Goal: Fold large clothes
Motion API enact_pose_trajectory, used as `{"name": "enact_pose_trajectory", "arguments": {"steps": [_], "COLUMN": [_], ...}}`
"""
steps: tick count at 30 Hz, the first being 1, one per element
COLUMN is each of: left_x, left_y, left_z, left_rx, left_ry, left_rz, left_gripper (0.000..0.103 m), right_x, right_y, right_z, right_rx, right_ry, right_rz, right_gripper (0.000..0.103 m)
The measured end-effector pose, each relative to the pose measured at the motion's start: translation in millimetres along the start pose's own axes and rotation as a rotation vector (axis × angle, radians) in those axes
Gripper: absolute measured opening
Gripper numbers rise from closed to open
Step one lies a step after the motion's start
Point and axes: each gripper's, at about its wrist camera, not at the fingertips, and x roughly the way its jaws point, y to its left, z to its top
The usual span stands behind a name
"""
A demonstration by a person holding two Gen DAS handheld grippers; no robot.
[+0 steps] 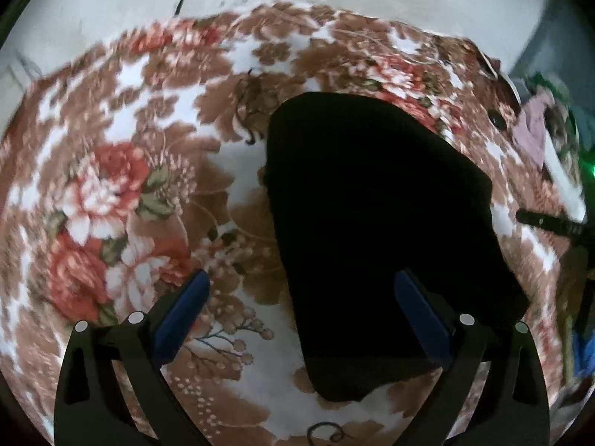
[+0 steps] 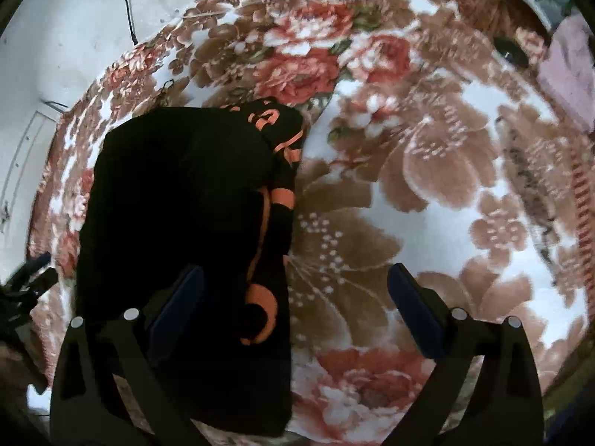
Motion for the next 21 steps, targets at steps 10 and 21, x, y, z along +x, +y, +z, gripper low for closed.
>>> {"name": "enact_pose_trajectory", "arguments": {"steps": [10,21], "left_x": [49.1,135.4], "left_y": [6.5,41.9], "left_z": [13.2,-8.4], "left_rx": [-0.031,-0.260], "left_ry": [0.091,0.200], "left_rz": [-0.148,-0.486], "left_gripper": [0.098,0.099], "right_x": [68.9,119.8], "right_y": [33.9,19.1], "right_z": [17.9,20.2], "right_rx": [-0.124,0.008], "right_ry": [0.137,0.303], "right_rz": [-0.031,0.216], "right_gripper": [0.097,0.099]}}
